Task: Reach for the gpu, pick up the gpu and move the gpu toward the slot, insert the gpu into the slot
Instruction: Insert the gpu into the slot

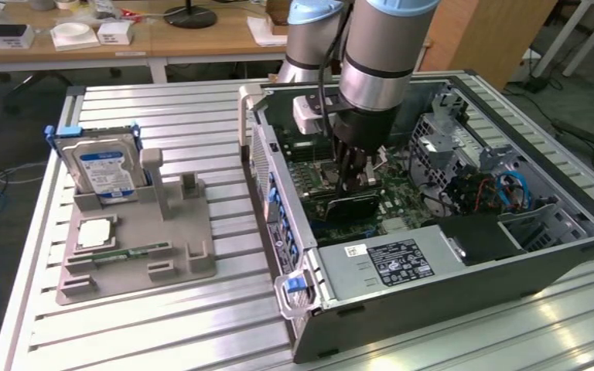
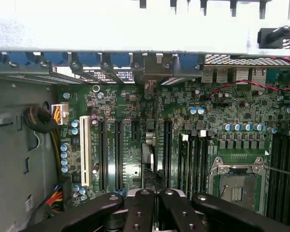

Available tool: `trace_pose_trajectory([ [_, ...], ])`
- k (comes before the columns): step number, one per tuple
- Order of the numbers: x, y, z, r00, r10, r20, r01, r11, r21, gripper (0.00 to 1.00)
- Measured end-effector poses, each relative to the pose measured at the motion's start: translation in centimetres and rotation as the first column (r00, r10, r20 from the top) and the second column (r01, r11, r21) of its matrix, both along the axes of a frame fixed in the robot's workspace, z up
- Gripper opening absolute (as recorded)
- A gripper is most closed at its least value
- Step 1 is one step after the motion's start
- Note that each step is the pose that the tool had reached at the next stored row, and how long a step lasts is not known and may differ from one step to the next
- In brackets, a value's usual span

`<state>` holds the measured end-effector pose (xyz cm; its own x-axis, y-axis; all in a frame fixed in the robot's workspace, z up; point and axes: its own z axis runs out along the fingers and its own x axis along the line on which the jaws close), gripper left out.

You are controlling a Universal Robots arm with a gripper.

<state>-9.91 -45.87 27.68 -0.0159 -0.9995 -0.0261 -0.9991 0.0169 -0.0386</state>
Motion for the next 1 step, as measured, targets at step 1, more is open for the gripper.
trace_pose_trajectory([
  [1,0.00,0.00,0.00,1.0000,0.000,-0.0001,0.000,1.0000,-0.0001,0.10],
])
